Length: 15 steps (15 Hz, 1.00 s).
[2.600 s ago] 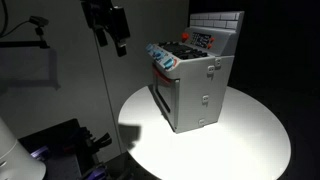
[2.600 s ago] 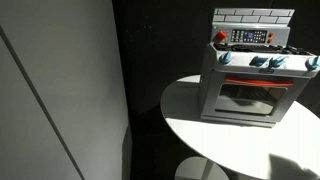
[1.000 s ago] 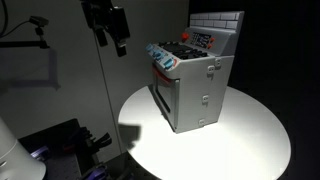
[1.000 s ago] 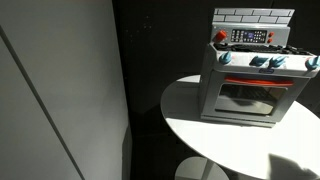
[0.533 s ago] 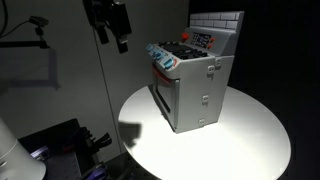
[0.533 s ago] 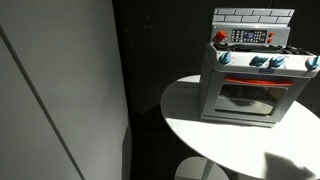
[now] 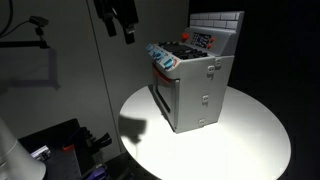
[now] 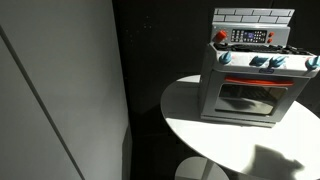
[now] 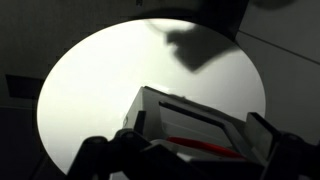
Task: Push the top right orange button
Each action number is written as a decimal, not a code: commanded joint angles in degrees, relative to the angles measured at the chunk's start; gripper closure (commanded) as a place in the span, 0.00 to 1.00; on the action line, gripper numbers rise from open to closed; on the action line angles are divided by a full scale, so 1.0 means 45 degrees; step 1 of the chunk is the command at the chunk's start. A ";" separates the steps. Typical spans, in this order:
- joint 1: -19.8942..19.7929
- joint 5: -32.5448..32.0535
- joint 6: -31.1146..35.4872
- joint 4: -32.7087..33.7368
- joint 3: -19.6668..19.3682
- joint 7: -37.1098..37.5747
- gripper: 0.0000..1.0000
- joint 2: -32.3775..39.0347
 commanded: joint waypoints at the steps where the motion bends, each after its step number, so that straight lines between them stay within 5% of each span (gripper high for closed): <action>1: -0.0195 0.0237 -0.0025 0.1161 0.0367 0.0870 0.00 0.1081; 15: -0.0715 0.0160 0.3286 0.2859 0.1161 0.3675 0.00 0.4284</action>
